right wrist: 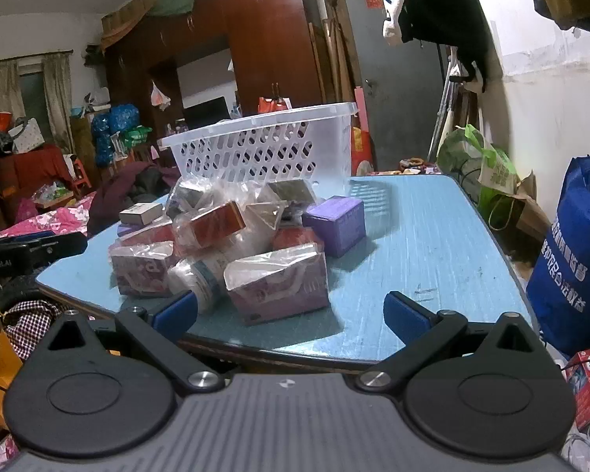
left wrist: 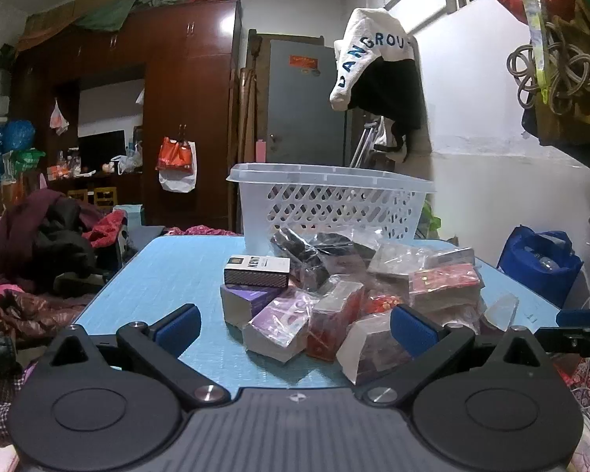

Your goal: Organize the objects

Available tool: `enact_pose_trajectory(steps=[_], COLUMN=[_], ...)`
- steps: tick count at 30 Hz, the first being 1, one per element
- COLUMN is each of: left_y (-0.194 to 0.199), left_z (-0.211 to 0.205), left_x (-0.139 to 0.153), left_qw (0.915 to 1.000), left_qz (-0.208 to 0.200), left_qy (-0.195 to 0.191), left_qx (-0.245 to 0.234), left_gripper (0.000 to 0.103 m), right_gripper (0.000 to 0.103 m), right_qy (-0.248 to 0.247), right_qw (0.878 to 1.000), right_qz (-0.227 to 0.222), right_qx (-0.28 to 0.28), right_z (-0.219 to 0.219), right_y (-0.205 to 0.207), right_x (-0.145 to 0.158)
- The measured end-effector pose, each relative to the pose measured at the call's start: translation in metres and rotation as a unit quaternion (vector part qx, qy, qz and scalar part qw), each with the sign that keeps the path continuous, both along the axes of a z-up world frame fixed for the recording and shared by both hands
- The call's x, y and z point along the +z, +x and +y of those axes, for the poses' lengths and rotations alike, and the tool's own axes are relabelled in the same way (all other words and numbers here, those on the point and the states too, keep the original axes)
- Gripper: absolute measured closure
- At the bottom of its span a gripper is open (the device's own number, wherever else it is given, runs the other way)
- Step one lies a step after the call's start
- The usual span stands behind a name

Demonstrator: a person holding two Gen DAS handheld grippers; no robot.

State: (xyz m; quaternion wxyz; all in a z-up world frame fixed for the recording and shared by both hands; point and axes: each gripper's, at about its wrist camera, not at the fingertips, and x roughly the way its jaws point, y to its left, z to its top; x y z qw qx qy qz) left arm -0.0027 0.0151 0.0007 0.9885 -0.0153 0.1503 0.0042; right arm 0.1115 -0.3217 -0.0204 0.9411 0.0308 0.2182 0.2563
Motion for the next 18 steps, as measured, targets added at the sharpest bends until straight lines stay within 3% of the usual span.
enact_pose_trajectory(steps=[18], left_y=[0.0018], left_z=[0.0024], left_x=[-0.0011], left_qw=[1.0], left_qz=[0.005], left_qy=[0.002], left_qx=[0.002], left_gripper=[0.0], right_gripper=[0.0], right_qy=[-0.002], right_qw=[1.0], right_qz=[0.001], right_qx=[-0.002], right_z=[-0.0022], right_y=[-0.0007], right_x=[0.0008])
